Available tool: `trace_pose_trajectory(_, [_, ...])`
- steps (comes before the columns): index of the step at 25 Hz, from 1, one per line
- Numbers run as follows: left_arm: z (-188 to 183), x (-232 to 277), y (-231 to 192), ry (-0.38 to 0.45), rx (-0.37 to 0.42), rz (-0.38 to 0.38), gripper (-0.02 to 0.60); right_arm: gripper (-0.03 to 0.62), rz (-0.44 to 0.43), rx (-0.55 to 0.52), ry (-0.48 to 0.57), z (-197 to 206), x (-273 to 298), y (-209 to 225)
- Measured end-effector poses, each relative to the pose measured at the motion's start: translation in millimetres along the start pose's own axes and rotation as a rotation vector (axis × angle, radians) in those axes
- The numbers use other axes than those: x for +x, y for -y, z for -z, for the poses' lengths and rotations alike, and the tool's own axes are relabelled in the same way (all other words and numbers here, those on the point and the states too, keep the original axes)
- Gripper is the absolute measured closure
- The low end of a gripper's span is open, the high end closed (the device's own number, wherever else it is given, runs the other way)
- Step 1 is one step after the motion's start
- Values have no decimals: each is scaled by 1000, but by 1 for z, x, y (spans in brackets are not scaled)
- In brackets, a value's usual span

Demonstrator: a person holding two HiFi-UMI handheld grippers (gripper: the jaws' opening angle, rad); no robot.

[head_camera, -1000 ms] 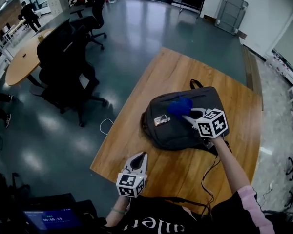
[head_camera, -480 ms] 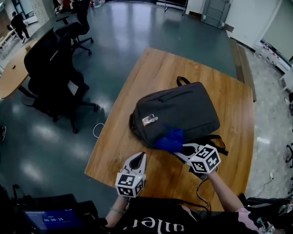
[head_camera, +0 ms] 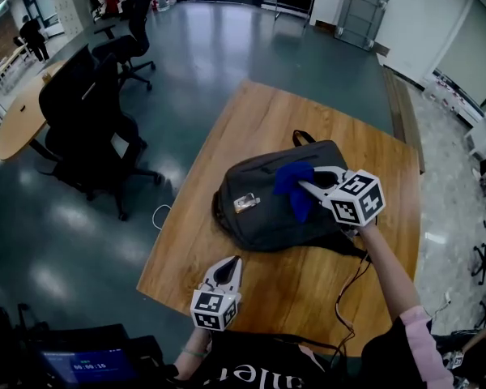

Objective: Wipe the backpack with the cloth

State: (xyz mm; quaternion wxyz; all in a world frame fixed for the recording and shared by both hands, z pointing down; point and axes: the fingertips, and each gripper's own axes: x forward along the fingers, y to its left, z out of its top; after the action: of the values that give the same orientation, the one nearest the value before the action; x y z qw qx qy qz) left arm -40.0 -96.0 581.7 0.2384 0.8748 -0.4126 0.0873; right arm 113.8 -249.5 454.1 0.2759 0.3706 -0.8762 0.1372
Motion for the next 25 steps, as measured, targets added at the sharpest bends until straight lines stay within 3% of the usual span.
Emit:
trace_pose_trajectory(5, [7,-2,-7,-1,-14,-38,581,528,123,10,2,-36,34,85])
trace_pose_trajectory(12, [14,-7,-20,1,-39,-98,581,528,189,6,-113,-20,78,143])
trace_pose_trajectory(18, [16,-8,-20,-13,-40,-107,581,528,202,5,-208,19,80,146])
trace_pose_trajectory(25, [8,0,-7,-12,-12,-54,581,527,111,70,-91,34,29,89])
